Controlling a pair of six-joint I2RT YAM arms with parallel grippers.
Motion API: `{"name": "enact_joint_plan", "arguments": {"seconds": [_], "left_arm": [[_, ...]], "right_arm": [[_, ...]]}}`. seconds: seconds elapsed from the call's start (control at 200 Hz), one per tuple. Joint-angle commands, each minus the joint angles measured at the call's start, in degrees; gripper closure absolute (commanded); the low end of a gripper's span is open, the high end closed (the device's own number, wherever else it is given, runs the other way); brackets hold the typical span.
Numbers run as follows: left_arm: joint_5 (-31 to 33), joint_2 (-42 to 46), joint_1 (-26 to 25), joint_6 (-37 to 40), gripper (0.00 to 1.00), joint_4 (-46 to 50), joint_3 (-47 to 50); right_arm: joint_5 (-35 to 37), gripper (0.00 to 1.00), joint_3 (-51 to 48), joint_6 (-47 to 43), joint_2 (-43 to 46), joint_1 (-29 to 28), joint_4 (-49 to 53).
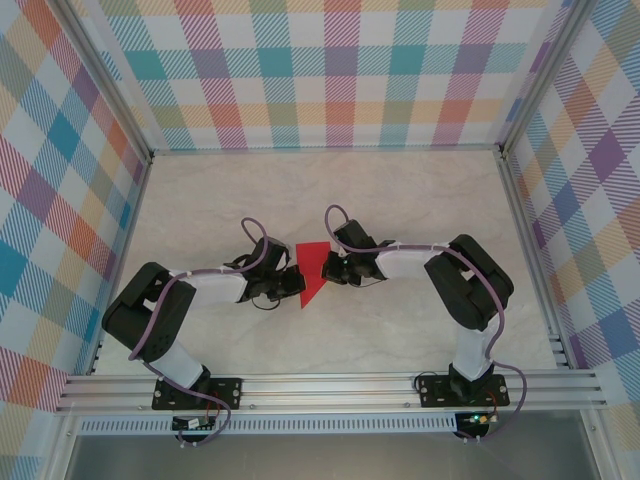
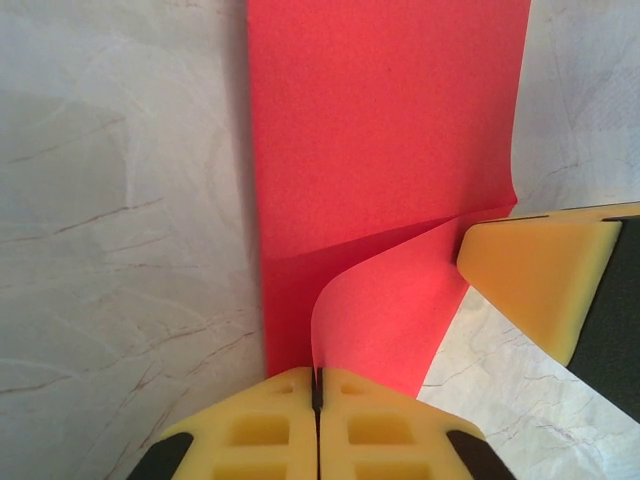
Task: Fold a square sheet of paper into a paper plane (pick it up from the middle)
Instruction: Third fold the triangle at the center of the table.
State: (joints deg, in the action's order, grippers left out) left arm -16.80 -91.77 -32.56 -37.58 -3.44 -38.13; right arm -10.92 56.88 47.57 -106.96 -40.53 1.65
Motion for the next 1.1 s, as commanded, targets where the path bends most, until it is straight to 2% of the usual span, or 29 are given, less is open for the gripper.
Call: {"name": "enact_joint_plan", "arguments": {"seconds": [0.0,0.185,0.28,0.385,0.505,0.71,0.84,1.095], "left_arm": [[3.99,2.03,-0.49,1.10,0.88,6.36,-1.38],[6.79,8.64,-0.49,1.71,0.71,10.45,-2.52],[4.66,11.63,-0.66,1.68,0.66,9.45,-1.93],[0.79,13.10,-1.14,0.55,0.66,5.66,-0.34],[-2.48,11.26,-2.10,-1.10,0.74,1.09,0.86],[-3.49,6.76,-2.77,-2.03,0.89,0.68,1.21],[-4.88,4.98,-2.77,-2.24,0.94,1.85,1.98],[-5.15,2.36,-2.78,-1.70,0.97,4.74,2.20]], "right_arm": [[2.99,0.98,-1.51,0.50,-0.68,0.10,4.16],[2.66,0.98,-1.59,0.58,-0.64,0.10,3.95],[2.44,0.98,-1.60,0.59,-0.62,0.10,3.89],[2.24,0.97,-1.60,0.72,-0.76,0.11,3.81],[2.08,0.98,-1.60,1.03,-0.88,0.09,3.65],[2.04,0.98,-1.34,1.73,-1.38,0.10,3.88],[2.13,0.98,-1.16,2.13,-1.35,0.10,3.97],[2.14,0.98,-0.98,2.27,-0.99,0.10,4.14]]}}
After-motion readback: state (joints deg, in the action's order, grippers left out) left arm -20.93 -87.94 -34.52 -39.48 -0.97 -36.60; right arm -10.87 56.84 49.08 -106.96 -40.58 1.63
